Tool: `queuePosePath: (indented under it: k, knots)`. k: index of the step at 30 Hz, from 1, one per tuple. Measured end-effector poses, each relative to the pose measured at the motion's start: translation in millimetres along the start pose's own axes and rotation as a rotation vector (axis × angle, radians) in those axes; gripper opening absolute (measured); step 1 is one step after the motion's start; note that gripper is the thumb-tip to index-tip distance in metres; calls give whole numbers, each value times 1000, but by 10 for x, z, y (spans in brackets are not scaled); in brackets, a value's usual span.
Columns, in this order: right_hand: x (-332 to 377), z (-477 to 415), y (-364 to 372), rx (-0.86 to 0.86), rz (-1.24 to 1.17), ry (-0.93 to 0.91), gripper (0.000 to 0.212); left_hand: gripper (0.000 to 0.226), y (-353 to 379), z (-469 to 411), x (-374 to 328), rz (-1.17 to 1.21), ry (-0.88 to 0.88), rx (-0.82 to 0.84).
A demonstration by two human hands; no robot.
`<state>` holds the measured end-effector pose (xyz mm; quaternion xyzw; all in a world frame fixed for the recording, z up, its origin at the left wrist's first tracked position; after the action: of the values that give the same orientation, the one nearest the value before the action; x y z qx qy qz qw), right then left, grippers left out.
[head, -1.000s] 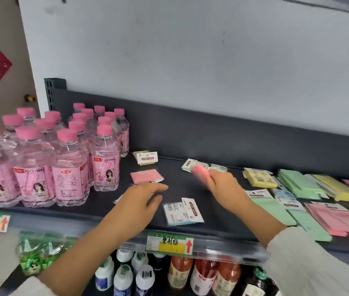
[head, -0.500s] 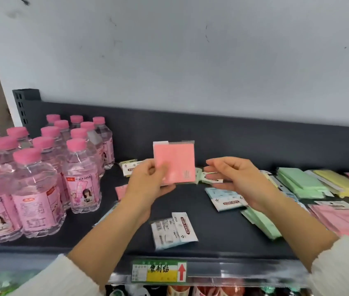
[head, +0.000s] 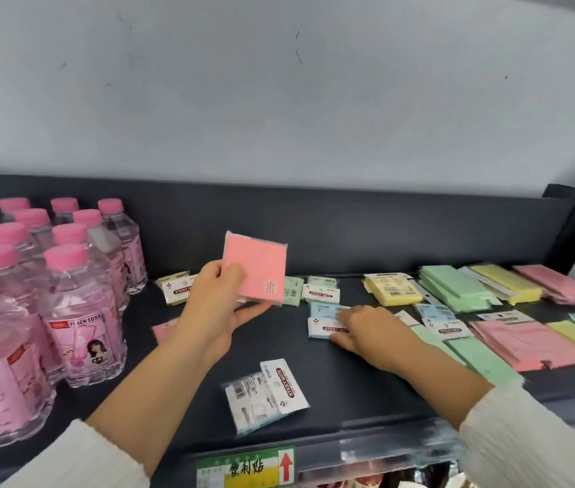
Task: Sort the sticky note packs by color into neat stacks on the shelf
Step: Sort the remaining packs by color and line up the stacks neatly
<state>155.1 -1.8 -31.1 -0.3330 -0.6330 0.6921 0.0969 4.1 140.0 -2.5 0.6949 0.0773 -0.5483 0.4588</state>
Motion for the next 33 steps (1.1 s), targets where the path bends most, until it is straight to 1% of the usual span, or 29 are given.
queuePosePath:
  k: [1, 4, 6, 8, 10, 11, 13, 15, 17, 18, 21, 23, 28, 33]
  knots:
    - [32, 7, 10, 22, -23, -4, 53, 20, 19, 7, 24, 20, -34, 31]
    - [148, 38, 94, 125, -221, 13, 75, 28, 1, 39, 51, 29, -91, 84]
    - [190, 63, 115, 150, -287, 69, 77, 29, -23, 64, 36, 19, -99, 114]
    - [238, 91, 99, 158, -214, 102, 71, 28, -41, 84, 4, -5, -87, 135]
    - [317, 140, 10, 143, -105, 134, 59, 30, -48, 115, -30, -45, -72, 164]
    - [362, 173, -47, 128, -83, 146, 52, 33, -47, 129, -32, -63, -62, 180]
    - [437, 254, -141, 96, -113, 163, 39, 39, -41, 155, -31, -81, -39, 193]
    - [419, 376, -241, 14, -225, 218, 32, 43, -40, 187, -31, -56, -22, 184]
    - [260, 558, -390, -159, -408, 325, 28, 43, -33, 217, -23, 3, -15, 162]
    - [129, 698, -445, -249, -512, 407, 24, 42, -2, 249, -18, 31, -18, 161]
    - [-283, 1161, -470, -447, -872, 659, 10, 29, 142, 359, 24, 85, -36, 185]
    - [-473, 1462, -418, -512, -1061, 765, 9, 20, 287, 459, 91, 92, -61, 227]
    - [-786, 2200, -312, -669, -1239, 888, 14, 25, 697, 715, 384, 58, -154, 344]
    - [-1084, 2797, 0, -705, -1283, 992, 22, 29, 1160, 1002, 746, 29, -266, 457]
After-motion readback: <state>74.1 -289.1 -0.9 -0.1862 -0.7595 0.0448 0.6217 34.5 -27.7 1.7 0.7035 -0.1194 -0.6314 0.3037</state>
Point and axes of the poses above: each hand's wrist, its own z-axis away from the middle knuckle, its own y-axis out of the palm, x = y × z, the point moved 9 cm from there along -z, towards the middle knuckle, and after that the axes turned 12 degrees about z, right-handed, at the moved point
